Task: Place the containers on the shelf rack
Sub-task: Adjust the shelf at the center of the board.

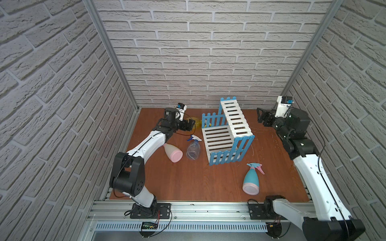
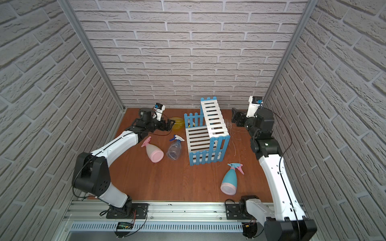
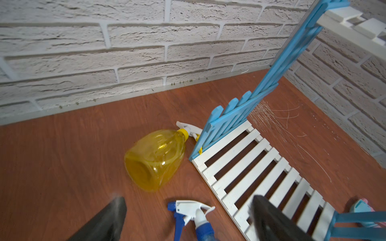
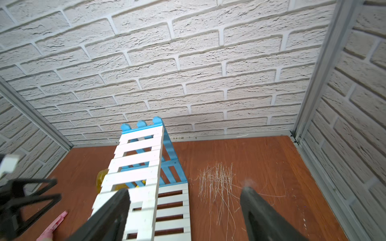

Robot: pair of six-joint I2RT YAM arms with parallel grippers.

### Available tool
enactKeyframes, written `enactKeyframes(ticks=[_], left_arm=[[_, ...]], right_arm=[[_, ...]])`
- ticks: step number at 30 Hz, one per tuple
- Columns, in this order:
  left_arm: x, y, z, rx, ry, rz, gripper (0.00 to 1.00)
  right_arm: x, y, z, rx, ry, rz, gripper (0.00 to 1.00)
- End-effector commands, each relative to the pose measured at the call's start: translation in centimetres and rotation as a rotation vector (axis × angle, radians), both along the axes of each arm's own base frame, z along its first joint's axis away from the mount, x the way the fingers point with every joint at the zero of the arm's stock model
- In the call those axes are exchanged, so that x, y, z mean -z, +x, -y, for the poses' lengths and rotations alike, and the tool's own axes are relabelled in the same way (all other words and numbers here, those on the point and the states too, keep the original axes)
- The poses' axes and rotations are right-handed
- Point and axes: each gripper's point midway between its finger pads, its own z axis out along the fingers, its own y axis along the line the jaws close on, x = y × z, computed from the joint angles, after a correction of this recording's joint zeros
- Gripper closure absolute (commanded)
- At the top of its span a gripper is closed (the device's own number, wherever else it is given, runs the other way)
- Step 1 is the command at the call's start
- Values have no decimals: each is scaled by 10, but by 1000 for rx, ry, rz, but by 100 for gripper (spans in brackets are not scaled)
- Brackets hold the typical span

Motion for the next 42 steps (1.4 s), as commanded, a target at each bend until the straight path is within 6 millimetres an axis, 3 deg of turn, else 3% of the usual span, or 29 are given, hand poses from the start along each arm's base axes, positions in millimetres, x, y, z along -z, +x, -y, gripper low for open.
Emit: enactKeyframes(ticks=[1,5,8,11,14,19,23,29,32,38,42], left_arm=[[5,16,18,137,12,10,2],[24,35,38,253,-3,-42,2],[33,46,51,317,-19,-72,2],[45,57,57,333,0,-82,2],[49,64,68,368,-12,-76,2],[60,66,93,455,16,-79,4],[68,68,104,496,54,-54,21],[70,70,101,484,60,-43,45],[68,70,100,472,70,-31,61],[69,66,97,442,87,-32,73],[66,62,95,406,120,-6,90]], right_arm=[[20,-41,-22,-137,34,-103,15],[35,-87,-61,-382,90,-222,21],[55,-111,-77,-485,119,-265,23],[69,-135,-85,-545,139,-275,23],[85,-145,-86,-553,169,-287,23],[114,-141,-89,-546,226,-313,23],[131,-130,-86,-503,241,-292,24],[155,-107,-78,-390,241,-279,27],[163,-93,-59,-251,221,-286,31],[166,-71,-44,-126,240,-249,32],[172,-57,-36,-63,217,-270,33]])
